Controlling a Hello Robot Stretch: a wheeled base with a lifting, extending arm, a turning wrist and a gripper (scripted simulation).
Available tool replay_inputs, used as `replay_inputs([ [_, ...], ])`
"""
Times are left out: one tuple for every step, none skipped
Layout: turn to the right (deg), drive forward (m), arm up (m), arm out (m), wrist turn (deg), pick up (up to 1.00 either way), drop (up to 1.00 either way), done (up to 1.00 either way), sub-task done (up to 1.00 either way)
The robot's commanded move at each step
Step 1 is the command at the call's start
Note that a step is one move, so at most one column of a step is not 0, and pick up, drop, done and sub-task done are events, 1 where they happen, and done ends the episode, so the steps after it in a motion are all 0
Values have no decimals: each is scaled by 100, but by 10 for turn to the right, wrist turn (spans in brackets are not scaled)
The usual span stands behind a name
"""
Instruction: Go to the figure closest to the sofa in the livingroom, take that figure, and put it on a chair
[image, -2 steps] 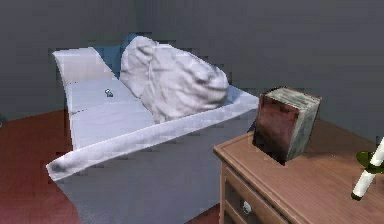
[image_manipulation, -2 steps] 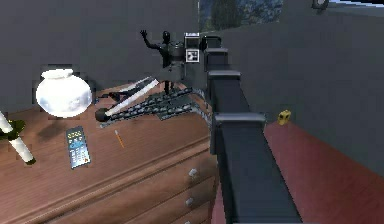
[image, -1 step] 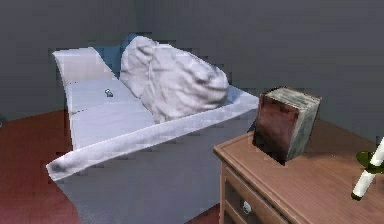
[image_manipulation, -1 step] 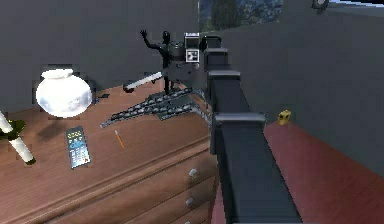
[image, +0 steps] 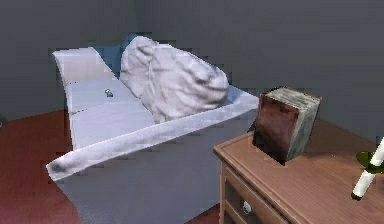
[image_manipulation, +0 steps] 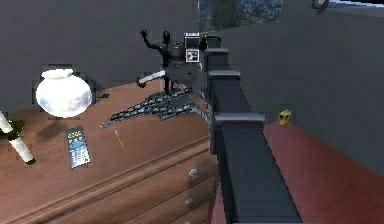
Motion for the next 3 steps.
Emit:
replay_inputs([
  [0, 0, -16, 0, 0, 0, 0, 0, 0],
  [0, 0, 0, 0, 0, 100, 0, 0, 0],
  [0, 0, 10, 0, 0, 0, 0, 0, 0],
])
